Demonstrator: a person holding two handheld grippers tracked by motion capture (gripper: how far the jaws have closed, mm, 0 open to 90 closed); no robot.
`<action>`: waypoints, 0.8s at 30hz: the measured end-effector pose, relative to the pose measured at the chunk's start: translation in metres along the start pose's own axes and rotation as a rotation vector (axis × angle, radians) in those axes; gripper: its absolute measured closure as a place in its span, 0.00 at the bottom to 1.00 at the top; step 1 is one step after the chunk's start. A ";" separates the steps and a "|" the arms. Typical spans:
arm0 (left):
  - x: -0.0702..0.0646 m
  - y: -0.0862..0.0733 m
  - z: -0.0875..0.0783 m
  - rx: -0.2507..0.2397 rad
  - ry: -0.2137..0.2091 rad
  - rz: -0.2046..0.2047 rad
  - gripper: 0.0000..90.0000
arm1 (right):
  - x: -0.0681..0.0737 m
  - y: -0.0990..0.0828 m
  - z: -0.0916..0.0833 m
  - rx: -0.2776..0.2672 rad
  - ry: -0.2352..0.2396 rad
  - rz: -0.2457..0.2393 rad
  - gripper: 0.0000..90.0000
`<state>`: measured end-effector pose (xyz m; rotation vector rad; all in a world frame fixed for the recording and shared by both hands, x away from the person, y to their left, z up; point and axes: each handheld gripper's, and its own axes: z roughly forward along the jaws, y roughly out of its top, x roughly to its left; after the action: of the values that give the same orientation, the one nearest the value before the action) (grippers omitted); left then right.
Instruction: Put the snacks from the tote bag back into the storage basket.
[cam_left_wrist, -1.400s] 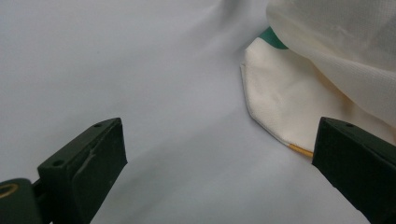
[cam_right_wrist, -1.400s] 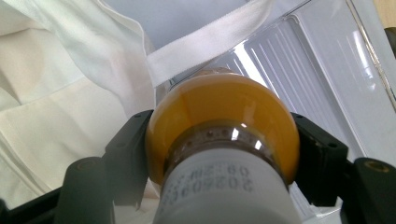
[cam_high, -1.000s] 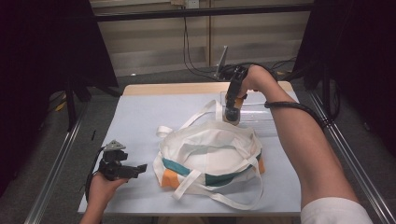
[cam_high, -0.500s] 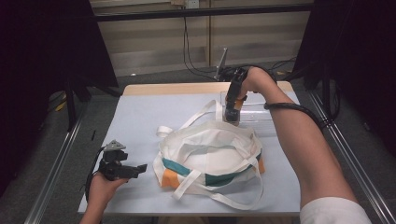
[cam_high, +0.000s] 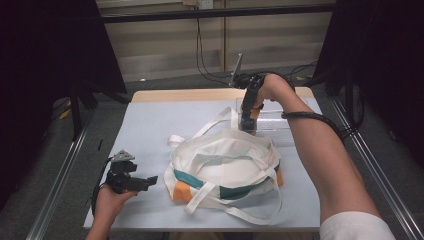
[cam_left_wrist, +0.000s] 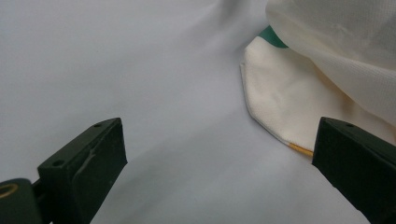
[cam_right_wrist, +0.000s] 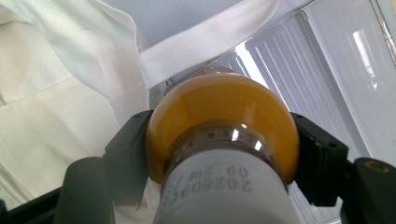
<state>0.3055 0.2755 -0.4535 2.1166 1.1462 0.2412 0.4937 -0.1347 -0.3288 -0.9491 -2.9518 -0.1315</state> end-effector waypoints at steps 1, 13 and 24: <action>0.000 0.000 0.000 0.002 -0.001 0.000 0.03 | 0.000 0.000 0.000 -0.002 -0.001 -0.003 0.34; 0.000 0.000 0.000 0.001 -0.002 0.000 0.03 | 0.000 0.000 0.005 -0.003 -0.001 -0.014 0.34; -0.001 0.000 0.000 -0.001 -0.002 0.000 0.03 | 0.001 0.000 0.007 0.004 -0.006 -0.015 0.34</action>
<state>0.3052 0.2744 -0.4535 2.1156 1.1442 0.2400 0.4931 -0.1334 -0.3358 -0.9283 -2.9644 -0.1240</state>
